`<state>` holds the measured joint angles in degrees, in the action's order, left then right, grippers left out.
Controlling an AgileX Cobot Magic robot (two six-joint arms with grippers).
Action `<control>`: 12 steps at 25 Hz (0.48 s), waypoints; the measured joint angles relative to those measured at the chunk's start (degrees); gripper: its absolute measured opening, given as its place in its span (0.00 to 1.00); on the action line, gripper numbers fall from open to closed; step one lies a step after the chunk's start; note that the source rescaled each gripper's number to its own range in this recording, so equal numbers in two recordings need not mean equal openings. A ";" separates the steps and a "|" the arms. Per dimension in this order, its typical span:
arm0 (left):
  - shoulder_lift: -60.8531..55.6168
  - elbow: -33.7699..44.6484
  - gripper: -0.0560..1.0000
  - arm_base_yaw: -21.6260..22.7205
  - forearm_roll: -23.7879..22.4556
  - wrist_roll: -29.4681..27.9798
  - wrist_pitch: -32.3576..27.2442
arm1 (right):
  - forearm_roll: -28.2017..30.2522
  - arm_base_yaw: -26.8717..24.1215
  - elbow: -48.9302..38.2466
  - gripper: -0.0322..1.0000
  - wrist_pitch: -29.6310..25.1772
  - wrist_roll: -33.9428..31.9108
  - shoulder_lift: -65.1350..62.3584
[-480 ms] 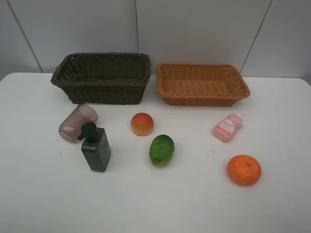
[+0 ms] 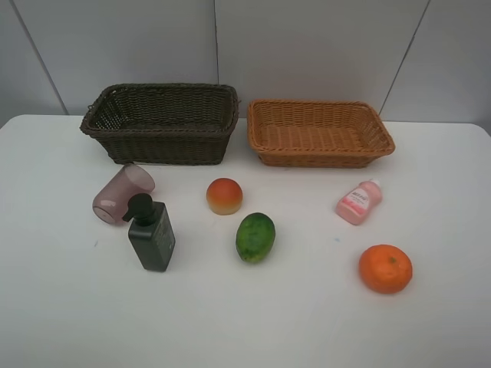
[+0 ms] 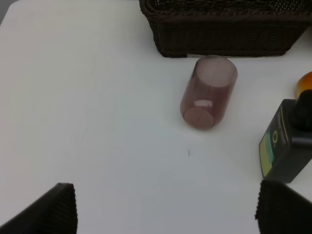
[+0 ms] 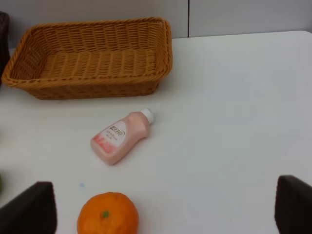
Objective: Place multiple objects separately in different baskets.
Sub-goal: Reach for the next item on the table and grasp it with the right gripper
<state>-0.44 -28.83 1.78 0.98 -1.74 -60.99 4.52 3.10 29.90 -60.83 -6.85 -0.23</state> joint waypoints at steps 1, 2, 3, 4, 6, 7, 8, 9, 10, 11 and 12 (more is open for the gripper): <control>0.00 0.00 0.92 0.00 0.00 0.00 0.00 | 0.00 0.00 0.00 0.95 0.00 0.00 0.00; 0.00 0.00 0.92 0.00 0.00 0.00 0.00 | 0.00 0.00 0.00 0.95 0.00 0.00 0.00; 0.00 0.00 0.92 0.00 0.00 0.00 0.00 | 0.00 0.00 0.00 0.95 0.00 0.00 0.00; 0.00 0.00 0.92 0.00 0.00 0.00 0.00 | 0.00 0.00 0.00 0.95 0.00 0.00 0.00; 0.00 0.00 0.92 0.00 0.00 0.00 0.00 | 0.00 0.00 0.00 0.95 0.00 0.00 0.00; 0.00 0.00 0.92 0.00 0.00 0.00 0.00 | 0.00 0.00 0.00 0.95 0.00 0.00 0.00; 0.00 0.00 0.92 0.00 0.00 0.00 0.00 | 0.00 0.00 0.00 0.95 0.00 0.00 0.00; 0.00 0.00 0.92 0.00 0.00 0.00 0.00 | 0.00 0.00 0.00 0.95 0.00 0.00 0.00; 0.00 0.00 0.92 0.00 0.00 0.00 0.00 | 0.00 0.00 0.00 0.95 0.00 0.00 0.00; 0.00 0.00 0.92 0.00 0.00 0.00 0.00 | 0.00 0.00 0.00 0.95 0.00 0.00 0.00; 0.00 0.00 0.92 0.00 0.00 0.00 0.00 | 0.00 0.00 0.00 0.95 0.00 0.00 0.00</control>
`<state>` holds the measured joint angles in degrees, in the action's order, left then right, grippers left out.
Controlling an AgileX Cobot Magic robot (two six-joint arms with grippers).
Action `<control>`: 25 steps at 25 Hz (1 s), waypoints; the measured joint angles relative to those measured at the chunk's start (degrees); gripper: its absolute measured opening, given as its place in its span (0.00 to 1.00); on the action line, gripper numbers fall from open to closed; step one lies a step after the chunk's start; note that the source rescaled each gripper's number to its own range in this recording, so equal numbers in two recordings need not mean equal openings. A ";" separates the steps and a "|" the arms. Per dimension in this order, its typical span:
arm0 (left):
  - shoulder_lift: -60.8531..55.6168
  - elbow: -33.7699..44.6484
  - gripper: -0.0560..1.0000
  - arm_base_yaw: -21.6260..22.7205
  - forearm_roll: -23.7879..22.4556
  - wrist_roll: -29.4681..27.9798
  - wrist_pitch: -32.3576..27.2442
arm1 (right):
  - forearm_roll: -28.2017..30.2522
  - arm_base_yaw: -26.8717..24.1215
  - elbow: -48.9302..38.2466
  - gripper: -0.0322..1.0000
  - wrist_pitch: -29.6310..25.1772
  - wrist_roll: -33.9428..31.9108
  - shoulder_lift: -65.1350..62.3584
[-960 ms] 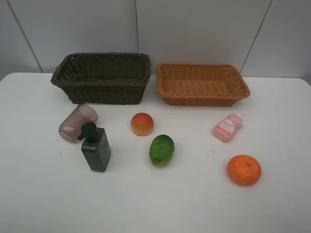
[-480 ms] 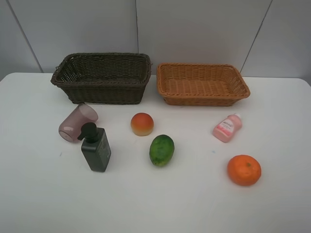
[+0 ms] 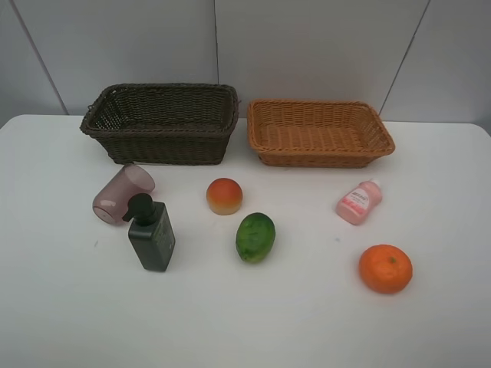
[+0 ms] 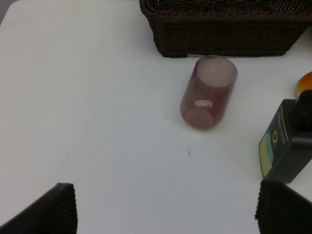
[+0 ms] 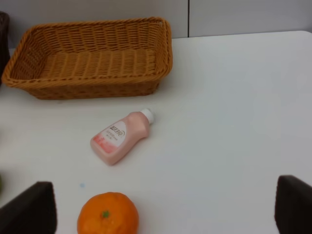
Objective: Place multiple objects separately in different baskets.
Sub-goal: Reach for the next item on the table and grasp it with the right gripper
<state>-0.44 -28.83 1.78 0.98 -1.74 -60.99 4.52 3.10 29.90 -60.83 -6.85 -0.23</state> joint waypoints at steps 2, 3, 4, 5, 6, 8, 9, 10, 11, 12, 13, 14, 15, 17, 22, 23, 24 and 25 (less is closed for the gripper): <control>0.00 0.00 0.92 0.00 0.00 0.00 0.00 | 0.00 0.00 0.00 0.95 0.00 0.00 0.00; 0.00 0.00 0.92 0.00 0.00 0.00 0.00 | 0.00 0.00 0.00 0.95 0.00 0.00 0.00; 0.00 0.00 0.92 0.00 0.00 0.00 0.00 | 0.00 0.00 0.00 0.95 0.00 0.00 0.00; 0.00 0.00 0.92 0.00 0.00 0.00 0.00 | 0.00 0.00 0.00 0.95 0.00 0.00 0.00; 0.00 0.00 0.92 0.00 0.00 0.00 0.00 | 0.00 0.00 0.00 0.95 0.00 0.00 0.00; 0.00 0.00 0.92 0.00 0.00 0.00 0.00 | 0.00 0.00 0.00 0.95 0.00 0.00 0.00; 0.00 0.00 0.92 0.00 0.00 0.00 0.00 | 0.00 0.00 0.00 0.95 0.00 0.00 0.00; 0.00 0.00 0.92 0.00 0.00 0.00 0.00 | 0.00 0.00 0.00 0.95 0.00 0.00 0.00; 0.00 0.00 0.92 0.00 0.00 0.00 0.00 | 0.00 0.00 0.00 0.95 0.00 0.00 0.00; 0.00 0.00 0.92 0.00 0.00 0.00 0.00 | 0.00 0.00 0.00 0.95 0.00 0.00 0.00; 0.00 0.00 0.92 0.00 0.00 0.00 0.00 | 0.00 0.00 0.00 0.95 0.00 0.00 0.00; 0.00 0.00 0.92 0.00 0.00 0.00 0.00 | 0.00 0.00 0.00 0.95 0.00 0.00 0.00; 0.00 0.00 0.92 0.00 0.00 0.00 0.00 | 0.00 0.00 0.00 0.95 0.00 0.00 0.00; 0.00 0.00 0.92 0.00 0.00 0.00 0.00 | 0.00 0.00 0.00 0.95 0.00 0.00 0.00; 0.00 0.00 0.92 0.00 0.00 0.00 0.00 | 0.00 0.00 0.00 0.95 0.00 0.00 0.00; 0.00 0.00 0.92 0.00 0.00 0.00 0.00 | 0.00 0.00 0.00 0.95 0.00 0.00 0.00; 0.00 0.00 0.92 0.00 0.00 0.00 0.00 | 0.00 0.00 0.00 0.95 0.00 0.00 0.00; 0.00 0.00 0.92 0.00 0.00 0.00 0.00 | 0.00 0.00 0.00 0.95 0.00 0.00 0.00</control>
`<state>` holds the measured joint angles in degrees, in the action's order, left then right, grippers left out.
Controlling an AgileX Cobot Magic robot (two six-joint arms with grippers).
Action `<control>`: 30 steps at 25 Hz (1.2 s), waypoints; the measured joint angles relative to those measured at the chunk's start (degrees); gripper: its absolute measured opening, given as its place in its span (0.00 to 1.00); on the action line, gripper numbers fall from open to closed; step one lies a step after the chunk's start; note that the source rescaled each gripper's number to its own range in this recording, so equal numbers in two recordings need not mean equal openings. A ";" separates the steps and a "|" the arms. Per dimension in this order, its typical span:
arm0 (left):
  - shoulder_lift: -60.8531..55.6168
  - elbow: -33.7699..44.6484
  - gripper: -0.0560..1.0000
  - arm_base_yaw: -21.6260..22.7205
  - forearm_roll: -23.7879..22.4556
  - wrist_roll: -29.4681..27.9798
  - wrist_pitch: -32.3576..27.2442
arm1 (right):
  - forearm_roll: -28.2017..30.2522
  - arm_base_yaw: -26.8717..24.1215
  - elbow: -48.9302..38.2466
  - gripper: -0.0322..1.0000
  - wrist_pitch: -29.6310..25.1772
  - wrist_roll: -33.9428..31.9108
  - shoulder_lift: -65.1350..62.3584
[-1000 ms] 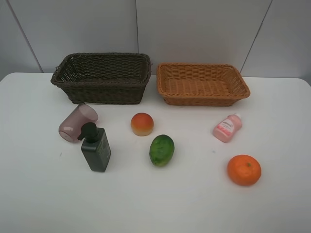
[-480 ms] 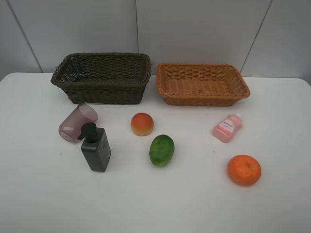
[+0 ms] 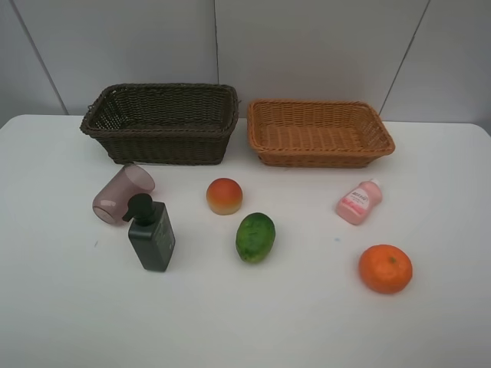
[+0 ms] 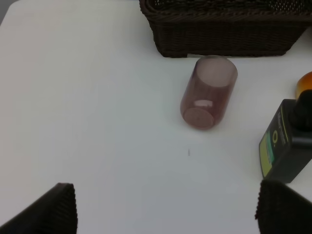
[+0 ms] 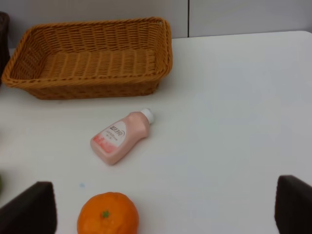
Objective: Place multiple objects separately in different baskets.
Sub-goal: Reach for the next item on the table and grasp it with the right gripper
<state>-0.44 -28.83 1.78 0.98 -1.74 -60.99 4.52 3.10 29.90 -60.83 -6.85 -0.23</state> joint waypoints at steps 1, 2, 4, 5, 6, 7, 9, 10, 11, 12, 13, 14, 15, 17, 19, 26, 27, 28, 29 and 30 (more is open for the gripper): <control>0.00 0.00 0.92 0.00 0.00 0.00 0.00 | 0.00 0.00 0.00 0.95 0.00 0.00 0.00; 0.00 0.00 0.92 0.00 0.00 0.00 0.00 | 0.00 0.00 0.00 0.95 0.00 0.00 0.00; 0.00 0.00 0.92 0.00 0.00 0.00 0.00 | 0.00 0.00 0.00 0.95 0.00 0.00 0.00; 0.00 0.00 0.92 0.00 0.00 0.00 0.00 | 0.00 0.00 0.00 0.95 0.00 0.00 0.00; 0.00 0.00 0.92 0.00 0.00 0.00 0.00 | 0.00 0.00 0.00 0.95 0.00 0.00 0.00; 0.00 0.00 0.92 0.00 0.00 0.00 0.00 | 0.00 0.00 0.00 0.95 0.00 0.00 0.00; 0.00 0.00 0.92 0.00 0.00 0.00 0.00 | 0.00 0.00 0.00 0.95 0.00 0.00 0.00; 0.00 0.00 0.92 0.00 0.00 0.00 0.00 | 0.00 0.00 0.00 0.95 0.00 0.00 0.00; 0.00 0.00 0.92 0.00 0.00 0.00 0.00 | 0.00 0.00 0.00 0.95 0.00 0.00 0.00; 0.00 0.00 0.92 0.00 0.00 0.00 0.00 | 0.00 0.00 0.00 0.95 0.00 0.00 0.00; 0.00 0.00 0.92 0.00 0.00 0.00 0.00 | 0.00 0.00 0.00 0.95 0.00 0.00 0.00; 0.00 0.00 0.92 0.00 0.00 0.00 0.00 | 0.00 0.00 0.00 0.95 0.00 0.00 0.00; 0.00 0.00 0.92 0.00 0.00 0.00 0.00 | 0.00 0.00 0.00 0.95 0.00 0.00 0.00; 0.00 0.00 0.92 0.00 0.00 0.00 0.00 | 0.00 0.00 0.00 0.95 0.00 0.00 0.00; 0.00 0.00 0.92 0.00 0.00 0.00 0.00 | 0.00 0.00 0.00 0.95 0.00 0.00 0.00; 0.00 0.00 0.92 0.00 0.00 0.00 0.00 | 0.00 0.00 0.00 0.95 0.00 0.00 0.00; 0.00 0.00 0.92 0.00 0.00 0.00 0.00 | 0.00 0.00 0.00 0.95 0.00 0.00 0.00; 0.00 0.00 0.92 0.00 0.00 0.00 0.00 | 0.00 0.00 0.00 0.95 0.00 0.06 0.00; 0.00 0.00 0.92 0.00 0.00 0.00 0.00 | -0.06 0.00 0.00 0.95 0.00 0.27 0.00; 0.00 0.00 0.92 0.00 0.00 0.00 0.00 | -0.06 0.00 0.00 0.95 0.00 0.44 0.00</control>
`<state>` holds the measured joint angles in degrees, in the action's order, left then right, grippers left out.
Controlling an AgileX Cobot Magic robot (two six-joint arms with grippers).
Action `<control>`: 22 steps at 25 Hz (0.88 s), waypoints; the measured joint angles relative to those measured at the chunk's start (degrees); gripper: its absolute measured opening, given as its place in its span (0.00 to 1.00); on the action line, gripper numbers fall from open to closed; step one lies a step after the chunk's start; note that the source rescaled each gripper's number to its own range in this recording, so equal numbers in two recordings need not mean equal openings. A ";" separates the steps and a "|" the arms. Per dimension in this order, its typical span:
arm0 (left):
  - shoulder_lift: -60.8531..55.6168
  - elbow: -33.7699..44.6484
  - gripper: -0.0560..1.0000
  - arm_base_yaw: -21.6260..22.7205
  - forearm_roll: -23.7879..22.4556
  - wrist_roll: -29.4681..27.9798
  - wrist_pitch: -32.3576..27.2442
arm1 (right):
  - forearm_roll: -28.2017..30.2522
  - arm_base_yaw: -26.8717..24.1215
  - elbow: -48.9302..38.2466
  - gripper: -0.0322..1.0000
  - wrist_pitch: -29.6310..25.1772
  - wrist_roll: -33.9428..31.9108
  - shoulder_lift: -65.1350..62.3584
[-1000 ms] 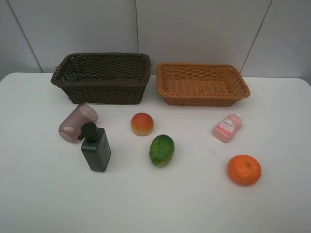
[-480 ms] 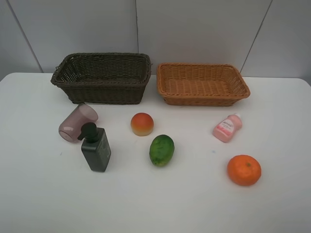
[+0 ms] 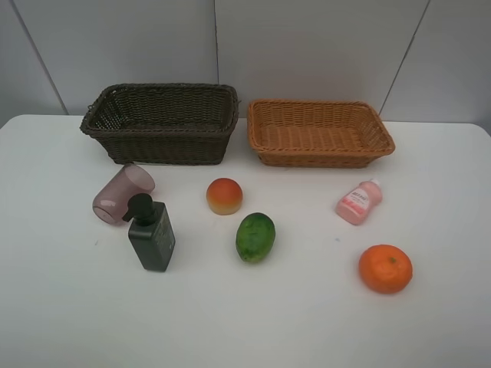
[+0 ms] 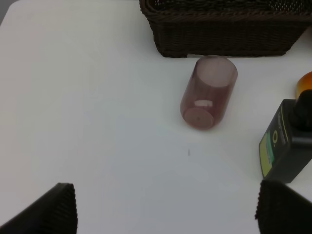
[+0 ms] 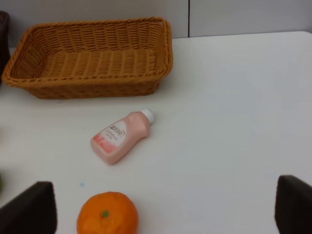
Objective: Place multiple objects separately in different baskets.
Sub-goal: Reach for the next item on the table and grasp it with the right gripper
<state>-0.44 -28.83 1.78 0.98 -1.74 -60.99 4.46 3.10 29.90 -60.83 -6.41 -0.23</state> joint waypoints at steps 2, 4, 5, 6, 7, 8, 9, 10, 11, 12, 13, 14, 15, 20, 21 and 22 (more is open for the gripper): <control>0.00 0.00 0.92 0.00 0.00 0.00 0.00 | -0.12 0.00 0.00 0.95 0.00 0.00 0.10; 0.00 0.00 0.92 0.00 0.00 0.00 0.00 | -0.42 0.00 0.15 0.95 0.08 0.00 1.97; 0.00 0.00 0.92 0.00 0.00 0.00 0.00 | -0.81 0.00 0.34 0.95 0.41 0.00 3.36; 0.00 0.00 0.92 0.00 0.00 0.00 0.00 | -1.07 0.00 0.67 0.95 0.81 0.00 4.98; 0.00 0.00 0.92 0.00 0.00 0.00 0.00 | -1.27 0.00 1.06 0.95 1.55 -0.05 7.10; 0.00 0.00 0.92 0.00 0.00 0.00 0.00 | -1.46 0.00 1.53 0.95 2.13 -0.05 9.43; 0.00 0.00 0.92 0.00 0.00 0.00 0.05 | -1.78 0.00 1.95 0.95 2.84 -0.11 11.94; 0.00 0.00 0.92 0.00 0.00 0.00 0.05 | -2.34 0.00 2.47 0.95 3.71 -0.17 14.49; 0.00 0.00 0.92 0.00 0.00 0.00 0.05 | -2.91 0.00 3.02 0.95 4.68 -0.17 17.12; 0.00 0.00 0.92 0.00 0.00 0.00 0.05 | -3.52 0.00 3.60 0.95 5.46 -0.17 19.28; 0.00 0.00 0.92 0.00 0.00 0.00 0.05 | -3.98 0.00 4.03 0.95 6.44 -0.17 21.78; 0.00 0.00 0.92 0.00 0.00 0.00 0.05 | -4.46 0.00 4.43 0.95 7.21 -0.17 23.81; 0.00 0.00 0.92 0.00 0.00 0.00 0.05 | -4.46 0.00 4.80 0.95 8.19 -0.17 26.53; 0.00 0.00 0.92 0.00 0.00 0.00 0.05 | -5.13 1.78 6.64 0.95 9.73 -0.17 36.74; 0.00 0.00 0.92 0.00 0.00 0.00 0.05 | -5.25 3.32 7.47 0.95 10.03 -0.17 38.87; 0.00 0.00 0.92 0.00 0.00 0.00 0.05 | -5.25 4.87 8.33 0.95 10.35 -0.17 40.64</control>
<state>-0.44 -28.83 1.78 0.98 -1.74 -60.94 -0.78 7.97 38.22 -50.49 -6.57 40.41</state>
